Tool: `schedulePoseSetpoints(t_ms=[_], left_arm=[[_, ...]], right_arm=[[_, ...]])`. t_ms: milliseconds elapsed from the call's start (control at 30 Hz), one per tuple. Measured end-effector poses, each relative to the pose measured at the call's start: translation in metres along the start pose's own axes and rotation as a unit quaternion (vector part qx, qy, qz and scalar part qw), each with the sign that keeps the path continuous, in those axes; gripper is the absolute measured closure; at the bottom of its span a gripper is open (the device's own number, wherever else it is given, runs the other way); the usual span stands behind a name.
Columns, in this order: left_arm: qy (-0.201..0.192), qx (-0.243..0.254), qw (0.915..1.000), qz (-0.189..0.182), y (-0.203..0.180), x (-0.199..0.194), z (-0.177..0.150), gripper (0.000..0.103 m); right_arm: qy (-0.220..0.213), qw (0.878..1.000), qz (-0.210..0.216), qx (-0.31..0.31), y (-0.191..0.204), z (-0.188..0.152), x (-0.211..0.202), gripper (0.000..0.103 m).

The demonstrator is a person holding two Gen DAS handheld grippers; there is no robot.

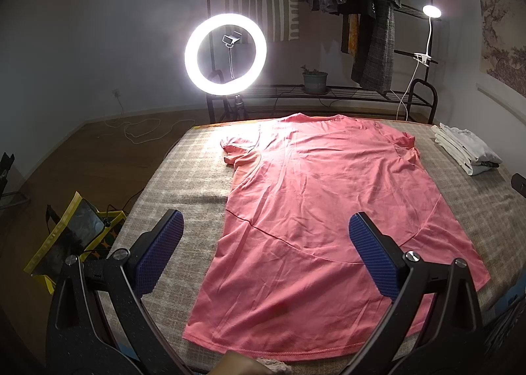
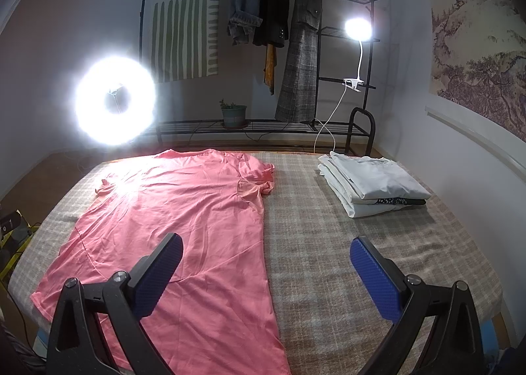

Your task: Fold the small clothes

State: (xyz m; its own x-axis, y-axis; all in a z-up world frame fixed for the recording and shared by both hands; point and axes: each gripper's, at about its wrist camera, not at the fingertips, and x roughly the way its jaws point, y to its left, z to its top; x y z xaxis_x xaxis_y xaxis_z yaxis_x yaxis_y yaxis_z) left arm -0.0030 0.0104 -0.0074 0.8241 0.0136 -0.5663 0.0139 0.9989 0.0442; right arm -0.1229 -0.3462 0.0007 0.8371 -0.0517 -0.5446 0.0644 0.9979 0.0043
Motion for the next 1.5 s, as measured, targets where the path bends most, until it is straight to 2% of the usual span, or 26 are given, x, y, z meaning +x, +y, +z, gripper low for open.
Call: schedulePoseSetpoints(t_ms=[400, 567, 700, 800, 900, 933, 1033, 1133, 1233, 1333, 1367, 1400, 1433, 1500], left_arm=[[0.000, -0.008, 0.9998, 0.018, 0.009, 0.001, -0.002, 0.001], [0.016, -0.025, 0.9994, 0.015, 0.028, 0.008, -0.003, 0.001], [0.033, -0.019, 0.9993, 0.003, 0.040, 0.015, -0.007, 0.001], [0.046, -0.020, 0.9988, 0.001, 0.052, 0.020, -0.013, 0.008], [0.066, -0.041, 0.9969, -0.008, 0.072, 0.025, -0.024, 0.013], [0.075, -0.050, 0.9960, -0.006, 0.079, 0.027, -0.029, 0.018], [0.105, -0.073, 0.9918, -0.005, 0.098, 0.033, -0.044, 0.032], [0.133, -0.103, 0.9858, -0.008, 0.112, 0.040, -0.061, 0.045], [0.167, -0.143, 0.9752, -0.028, 0.125, 0.049, -0.077, 0.050], [0.200, -0.169, 0.9643, -0.041, 0.133, 0.059, -0.091, 0.058], [0.210, -0.178, 0.9602, -0.045, 0.135, 0.062, -0.096, 0.059], [0.215, -0.185, 0.9575, -0.050, 0.137, 0.065, -0.098, 0.060], [0.221, -0.193, 0.9547, -0.053, 0.140, 0.067, -0.102, 0.064], [0.230, -0.198, 0.9511, -0.056, 0.140, 0.072, -0.107, 0.064]], right_arm=[[0.000, 1.000, 0.001, -0.005, -0.001, 0.001, 0.001, 0.000], [0.009, 1.000, 0.017, -0.006, -0.003, 0.011, 0.004, 0.000], [0.013, 0.999, 0.034, -0.014, 0.001, 0.019, 0.008, 0.000], [0.010, 0.999, 0.048, -0.024, 0.007, 0.028, 0.014, 0.000], [0.005, 0.997, 0.071, -0.026, 0.019, 0.038, 0.025, 0.000], [-0.005, 0.996, 0.082, -0.024, 0.024, 0.039, 0.025, 0.000], [-0.034, 0.992, 0.120, -0.031, 0.041, 0.044, 0.029, 0.000], [-0.015, 0.985, 0.156, -0.076, 0.071, 0.056, 0.045, 0.000], [0.010, 0.978, 0.176, -0.113, 0.103, 0.064, 0.061, 0.001], [0.039, 0.970, 0.210, -0.113, 0.128, 0.077, 0.081, 0.008], [0.047, 0.968, 0.220, -0.108, 0.136, 0.080, 0.086, 0.014], [0.056, 0.966, 0.230, -0.104, 0.144, 0.086, 0.094, 0.019], [0.062, 0.964, 0.236, -0.105, 0.154, 0.091, 0.100, 0.021], [0.067, 0.960, 0.246, -0.114, 0.176, 0.099, 0.110, 0.027]])
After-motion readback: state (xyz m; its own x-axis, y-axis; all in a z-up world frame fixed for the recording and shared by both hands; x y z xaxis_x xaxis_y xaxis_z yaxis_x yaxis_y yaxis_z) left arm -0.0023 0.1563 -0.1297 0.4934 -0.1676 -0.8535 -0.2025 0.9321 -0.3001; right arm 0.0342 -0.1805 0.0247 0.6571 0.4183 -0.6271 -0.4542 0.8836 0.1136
